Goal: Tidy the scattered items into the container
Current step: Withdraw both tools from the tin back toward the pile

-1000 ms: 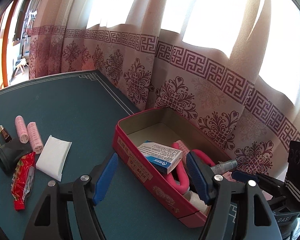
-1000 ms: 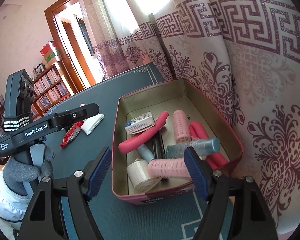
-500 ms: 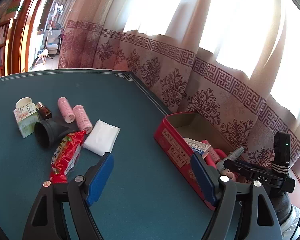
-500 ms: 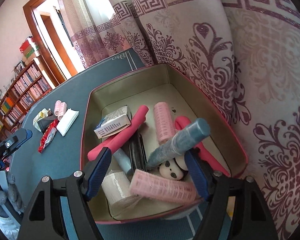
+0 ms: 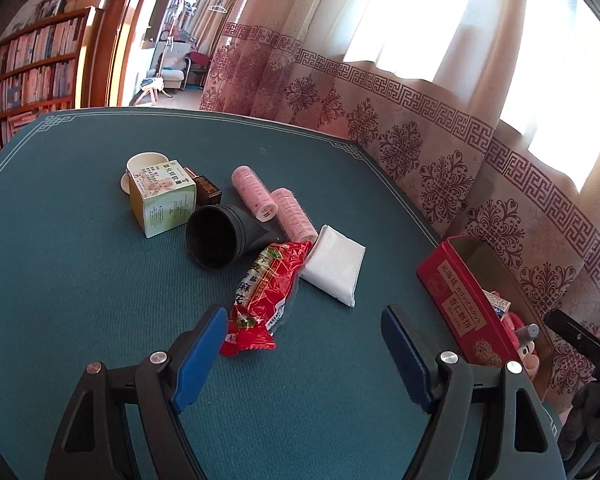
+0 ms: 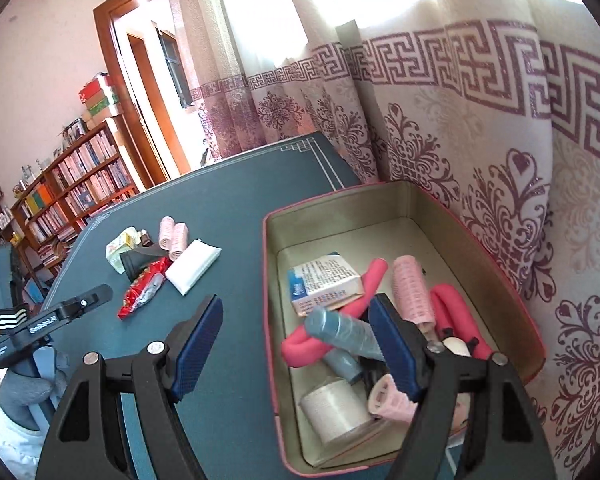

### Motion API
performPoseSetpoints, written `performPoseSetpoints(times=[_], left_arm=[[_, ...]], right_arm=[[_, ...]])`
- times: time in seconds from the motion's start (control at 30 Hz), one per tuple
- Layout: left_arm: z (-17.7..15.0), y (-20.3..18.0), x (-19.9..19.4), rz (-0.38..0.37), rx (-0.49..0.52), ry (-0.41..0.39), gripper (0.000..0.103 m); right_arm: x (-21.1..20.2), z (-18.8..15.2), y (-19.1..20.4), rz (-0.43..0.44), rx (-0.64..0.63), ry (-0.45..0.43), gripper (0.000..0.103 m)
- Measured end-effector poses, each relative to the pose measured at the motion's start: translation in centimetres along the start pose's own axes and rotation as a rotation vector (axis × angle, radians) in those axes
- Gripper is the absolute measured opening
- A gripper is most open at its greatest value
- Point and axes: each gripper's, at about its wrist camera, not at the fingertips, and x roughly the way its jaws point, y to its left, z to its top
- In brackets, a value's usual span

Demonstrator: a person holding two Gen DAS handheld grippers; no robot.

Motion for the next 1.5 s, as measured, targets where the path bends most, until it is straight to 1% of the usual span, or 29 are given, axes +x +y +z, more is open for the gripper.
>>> performPoseSetpoints(times=[0.1, 0.17, 0.23, 0.33, 0.47, 0.6, 0.93, 1.2, 1.23, 1.27, 1.3, 1.37, 1.4, 1.5], left_arm=[[-0.2, 0.4, 0.5, 0.009, -0.006, 0.017, 0.081], [-0.1, 0.5, 0.8, 0.016, -0.004, 0.026, 0.081], [0.0, 0.5, 0.9, 0.025, 0.003, 0.030, 0.081], [0.5, 0.4, 1.4, 0.040, 0.027, 0.035, 0.081], [1.0, -0.1, 2.2, 0.058, 0.068, 0.050, 0.081], [1.2, -0.4, 3.5, 0.069, 0.092, 0.072, 0.081], [2.0, -0.2, 6.2, 0.106, 0.139, 0.113, 0.081], [2.5, -0.2, 7.5, 0.102, 0.169, 0.134, 0.080], [2.4, -0.1, 7.7, 0.106, 0.170, 0.136, 0.078], [2.4, 0.0, 7.9, 0.109, 0.169, 0.139, 0.069], [2.4, 0.3, 8.1, 0.108, 0.163, 0.148, 0.062], [2.3, 0.5, 8.1, 0.115, 0.154, 0.134, 0.046], [2.4, 0.7, 8.0, 0.106, 0.148, 0.130, 0.040], [2.1, 1.0, 7.4, 0.101, 0.131, 0.120, 0.039]], right_arm=[[-0.6, -0.1, 2.1, 0.028, -0.022, -0.032, 0.079], [-0.6, -0.4, 3.5, 0.061, -0.038, -0.039, 0.079], [-0.3, -0.8, 4.8, 0.099, -0.055, -0.031, 0.079], [0.4, -1.7, 6.3, 0.135, -0.082, -0.014, 0.079], [2.1, -3.3, 7.5, 0.168, -0.096, 0.048, 0.079], [3.0, -4.4, 8.1, 0.186, -0.106, 0.085, 0.079], [4.7, -5.7, 8.3, 0.201, -0.099, 0.150, 0.079], [5.9, -6.1, 8.8, 0.196, -0.105, 0.189, 0.079], [6.0, -6.2, 8.9, 0.192, -0.109, 0.193, 0.079], [6.2, -6.2, 9.1, 0.189, -0.115, 0.198, 0.079], [6.4, -6.3, 9.3, 0.190, -0.121, 0.203, 0.079], [6.6, -6.3, 9.7, 0.190, -0.133, 0.209, 0.079], [6.8, -6.3, 9.8, 0.189, -0.139, 0.211, 0.079], [7.3, -5.9, 10.0, 0.179, -0.149, 0.208, 0.079]])
